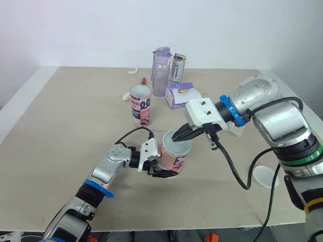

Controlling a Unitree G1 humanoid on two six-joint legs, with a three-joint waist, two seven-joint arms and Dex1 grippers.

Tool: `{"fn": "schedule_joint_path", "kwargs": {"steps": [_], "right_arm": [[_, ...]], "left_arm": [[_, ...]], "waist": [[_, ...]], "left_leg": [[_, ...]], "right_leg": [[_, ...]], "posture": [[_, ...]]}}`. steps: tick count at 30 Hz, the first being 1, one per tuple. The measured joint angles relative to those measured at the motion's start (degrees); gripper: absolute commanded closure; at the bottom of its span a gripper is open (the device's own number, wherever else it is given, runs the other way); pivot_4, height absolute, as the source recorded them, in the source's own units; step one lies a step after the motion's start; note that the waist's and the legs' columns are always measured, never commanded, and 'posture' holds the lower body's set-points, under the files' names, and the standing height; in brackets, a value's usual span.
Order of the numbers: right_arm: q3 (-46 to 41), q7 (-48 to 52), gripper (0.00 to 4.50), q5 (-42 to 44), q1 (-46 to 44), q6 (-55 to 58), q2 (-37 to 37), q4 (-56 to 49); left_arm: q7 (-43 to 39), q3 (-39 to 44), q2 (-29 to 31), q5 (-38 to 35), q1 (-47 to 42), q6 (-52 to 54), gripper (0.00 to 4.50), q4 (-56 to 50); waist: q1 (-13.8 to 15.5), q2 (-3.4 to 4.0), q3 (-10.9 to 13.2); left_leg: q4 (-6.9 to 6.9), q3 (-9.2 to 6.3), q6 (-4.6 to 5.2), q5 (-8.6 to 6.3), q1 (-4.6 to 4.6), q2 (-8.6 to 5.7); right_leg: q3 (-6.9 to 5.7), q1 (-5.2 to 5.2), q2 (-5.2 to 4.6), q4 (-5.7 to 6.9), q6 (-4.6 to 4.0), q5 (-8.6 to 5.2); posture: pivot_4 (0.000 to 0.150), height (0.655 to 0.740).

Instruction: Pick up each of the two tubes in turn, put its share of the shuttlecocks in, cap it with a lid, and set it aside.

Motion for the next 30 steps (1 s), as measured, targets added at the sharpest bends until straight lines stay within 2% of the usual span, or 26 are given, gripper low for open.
{"fn": "schedule_joint_path", "kwargs": {"steps": [6, 12, 15, 18, 21, 22, 23, 24, 26, 27, 28, 29, 30], "right_arm": [[0.0, 0.8, 4.44, -1.7, -0.1, -0.1, 1.4, 0.6], [-3.1, 1.1, 4.44, 3.9, 1.4, 7.7, 2.2, 1.4], [-13.2, 1.6, 4.44, 13.9, 3.1, 16.7, -1.4, 2.8], [-22.5, -0.1, 4.44, 18.6, 4.9, 21.0, -4.9, 3.5], [-30.1, -3.5, 4.44, 22.4, 10.5, 23.3, -6.1, 3.3], [-33.3, -5.5, 4.44, 23.4, 17.1, 23.2, -6.2, 2.9], [-33.5, -5.7, 4.44, 23.4, 18.1, 23.2, -6.2, 2.9], [-35.6, -6.7, 4.44, 23.0, 23.2, 20.3, -6.1, 1.7], [-37.2, -8.3, 4.50, 20.6, 34.4, 13.2, -4.7, 0.5], [-37.1, -8.7, 4.18, 19.6, 37.4, 11.1, -3.8, 0.6], [-37.1, -9.4, 3.83, 18.5, 40.4, 7.6, -2.9, 0.6], [-37.1, -10.0, 3.46, 17.4, 43.0, 4.6, -1.8, 0.9], [-36.8, -10.5, 2.69, 16.4, 44.9, 1.6, -1.2, 1.4]], "left_arm": [[0.2, 0.1, 0.0, 0.0, 0.0, 0.0, 1.19, 0.5], [0.2, 0.0, 0.1, 0.1, 0.2, 0.1, 1.19, -0.3], [0.2, -0.5, 0.1, 0.1, 0.3, 0.3, 1.19, -2.2], [0.1, -0.5, 0.5, 0.0, 0.3, 0.4, 1.19, -2.7], [0.0, -0.2, 0.9, 0.0, 0.2, 0.5, 1.19, -2.9], [0.1, -0.1, 1.1, -0.1, 0.1, 0.5, 1.19, -3.1], [0.0, 0.0, 1.2, -0.1, 0.2, 0.5, 1.19, -3.1], [0.1, 0.0, 1.1, -0.1, 0.1, 0.6, 1.19, -3.3], [0.1, 0.5, 1.6, -0.6, 0.6, 0.7, 0.58, -3.8], [0.2, 0.5, 2.0, -0.5, 0.6, 0.8, 0.39, -3.8], [0.3, 0.6, 2.4, -0.3, 0.9, 1.3, 0.00, -3.5], [0.6, 0.8, 2.9, -0.1, 1.6, 1.5, 0.00, -3.1], [0.7, 1.1, 2.8, -0.3, 1.8, 1.4, 0.00, -3.3]], "waist": [[0.0, -0.29, -0.3], [0.1, -0.25, -0.2], [0.9, -0.12, 0.1], [1.4, -0.08, 0.2], [1.4, -0.09, 0.2], [1.4, -0.06, 0.2], [1.4, -0.04, 0.2], [1.4, -0.02, 0.2], [1.5, -0.04, 0.2], [1.4, 0.12, 0.3], [1.3, 0.39, 0.5], [1.2, 0.63, 0.6], [1.2, 0.79, 0.7]], "left_leg": [[-0.11, 0.07, -0.12, -0.07, 0.25, 0.09], [-0.21, 0.08, -0.14, -0.08, 0.24, 0.09], [-0.21, 0.05, -0.02, -0.01, -0.33, 0.00], [-0.24, 0.05, -0.15, -0.13, -0.43, 0.03], [-0.58, 0.01, -0.14, -0.15, -0.39, 0.08], [-0.70, -0.07, -0.12, -0.13, -0.38, 0.07], [-0.71, -0.11, -0.11, -0.13, -0.38, 0.07], [-0.76, -0.17, -0.09, -0.11, -0.39, 0.07], [-0.76, -0.40, -0.09, -0.12, -0.40, 0.09], [-0.77, -0.39, -0.09, -0.12, -0.39, 0.08], [-0.77, -0.35, -0.09, -0.12, -0.39, 0.05], [-0.76, -0.35, -0.09, -0.12, -0.38, 0.04], [-0.77, -0.40, -0.08, -0.12, -0.39, 0.02]], "right_leg": [[-1.28, 0.03, -1.07, -0.06, -0.10, 0.05], [-2.15, 0.01, -1.67, -0.09, -0.28, 0.17], [-2.33, -0.17, -1.66, -0.09, -0.35, 0.25], [-2.54, -0.15, -1.55, -0.17, -0.50, 0.36], [-2.64, -0.14, -1.42, -0.29, -0.52, 0.27], [-2.64, -0.12, -1.31, -0.30, -0.36, 0.13], [-2.62, -0.11, -1.28, -0.29, -0.36, 0.13], [-2.60, -0.08, -1.20, -0.29, -0.35, 0.11], [-2.63, -0.01, -1.07, -0.29, 0.09, -0.17], [-2.60, -0.01, -1.06, -0.28, 0.19, -0.12], [-2.48, -0.06, -1.04, -0.28, 0.29, -0.04], [-2.42, -0.08, -1.01, -0.27, 0.36, 0.01], [-2.41, -0.09, -0.98, -0.26, 0.39, 0.04]], "posture": [[0.150, 0.7400], [0.150, 0.7400], [0.150, 0.7400], [0.150, 0.7400], [0.150, 0.7400], [0.150, 0.7400], [0.150, 0.7400], [0.150, 0.7400], [0.150, 0.7400], [0.150, 0.7400], [0.150, 0.7400], [0.150, 0.7400], [0.150, 0.7400]]}}
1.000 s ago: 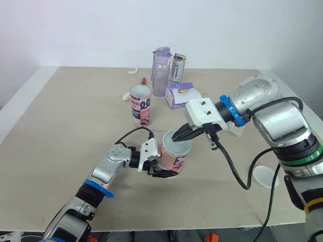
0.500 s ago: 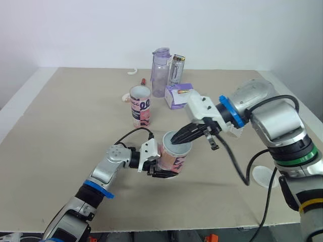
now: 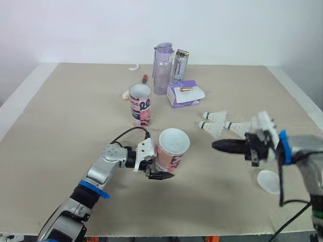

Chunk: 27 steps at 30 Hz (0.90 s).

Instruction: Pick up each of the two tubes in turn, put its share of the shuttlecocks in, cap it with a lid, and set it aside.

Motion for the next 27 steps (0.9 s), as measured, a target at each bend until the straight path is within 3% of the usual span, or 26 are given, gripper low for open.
{"fn": "schedule_joint_path", "kwargs": {"steps": [5, 8, 27], "right_arm": [[1.7, -0.1, 1.33, -2.0, 2.6, -9.4, 2.7, 0.5], [6.0, -0.5, 0.15, -2.8, 3.4, -12.1, 5.9, 1.8], [16.8, -11.1, 0.07, -6.0, 1.0, -18.4, 18.1, 2.0]], "left_arm": [[-0.6, 0.2, 0.6, -0.3, 0.7, 0.3, 0.00, -1.3], [-1.5, 0.4, 1.8, -0.3, 0.9, 0.3, 0.00, -2.6], [-3.5, 9.3, 10.5, -8.0, 7.3, 3.3, 0.00, -12.6]], "waist": [[0.1, -0.14, 0.2], [0.1, -0.11, 0.2], [0.2, -0.17, 0.2]], "left_leg": [[0.04, -0.40, 0.00, 0.00, 0.00, 0.03], [0.01, -0.42, 0.00, 0.00, -0.02, 0.05], [0.03, -0.47, -0.02, 0.01, -0.03, 0.11]], "right_leg": [[0.06, 0.10, 0.37, 0.01, -0.31, -0.10], [0.12, 0.06, 0.44, 0.03, -0.25, -0.07], [0.16, 0.07, 0.56, 0.19, -0.30, -0.13]], "posture": [[0.150, 0.7400], [0.150, 0.7400], [0.150, 0.7400]]}}
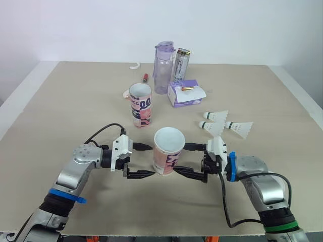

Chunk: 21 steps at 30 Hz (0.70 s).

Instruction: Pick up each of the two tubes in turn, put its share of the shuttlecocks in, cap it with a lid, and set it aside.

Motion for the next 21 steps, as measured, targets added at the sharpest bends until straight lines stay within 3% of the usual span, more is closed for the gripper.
{"fn": "schedule_joint_path", "kwargs": {"steps": [21], "right_arm": [[8.3, -1.3, 0.07, -4.4, -4.1, -6.5, 5.2, 5.4]], "left_arm": [[2.3, 2.0, 2.7, -1.8, 5.2, 2.8, 0.00, -6.5]], "waist": [[0.0, -0.01, 0.0]], "left_leg": [[0.06, 0.00, -0.03, 0.02, 0.09, 0.20]], "right_leg": [[0.08, 0.01, 0.29, 0.14, -0.16, 0.05]], "posture": [[0.150, 0.7400]]}}
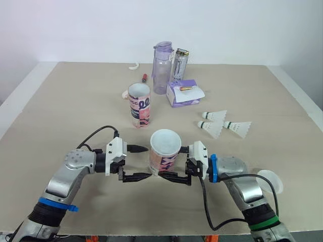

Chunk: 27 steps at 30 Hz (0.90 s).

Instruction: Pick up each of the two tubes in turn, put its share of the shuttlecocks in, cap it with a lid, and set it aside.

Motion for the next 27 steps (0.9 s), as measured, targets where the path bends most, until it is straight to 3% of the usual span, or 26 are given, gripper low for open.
{"fn": "schedule_joint_path", "kwargs": {"steps": [21, 25, 27], "right_arm": [[2.4, 0.3, 0.07, -2.4, -4.4, -3.7, 5.0, 7.3], [2.4, 0.7, 1.14, -2.2, -4.4, -3.5, 5.0, 7.4], [2.4, 0.9, 1.14, -2.2, -4.5, -3.5, 5.1, 7.4]], "left_arm": [[0.5, 1.2, 1.5, -0.4, 3.0, -1.6, 0.00, -0.7], [1.0, 1.1, 1.5, -0.4, 3.0, -2.3, 0.00, -0.7], [1.3, 1.1, 1.5, -0.4, 3.0, -2.5, 0.00, -0.7]], "waist": [[0.0, 0.00, 0.0], [0.0, 0.00, 0.0], [0.0, 0.00, 0.0]], "left_leg": [[0.08, 0.01, -0.04, 0.03, 0.09, 0.44], [0.08, 0.02, -0.04, 0.03, 0.09, 0.46], [0.08, 0.02, -0.04, 0.03, 0.09, 0.46]], "right_leg": [[0.06, -0.02, 0.48, 0.10, -0.33, 0.16], [0.10, -0.02, 0.52, 0.11, -0.34, 0.16], [0.11, -0.02, 0.52, 0.11, -0.34, 0.16]], "posture": [[0.150, 0.7400], [0.150, 0.7400], [0.150, 0.7400]]}}
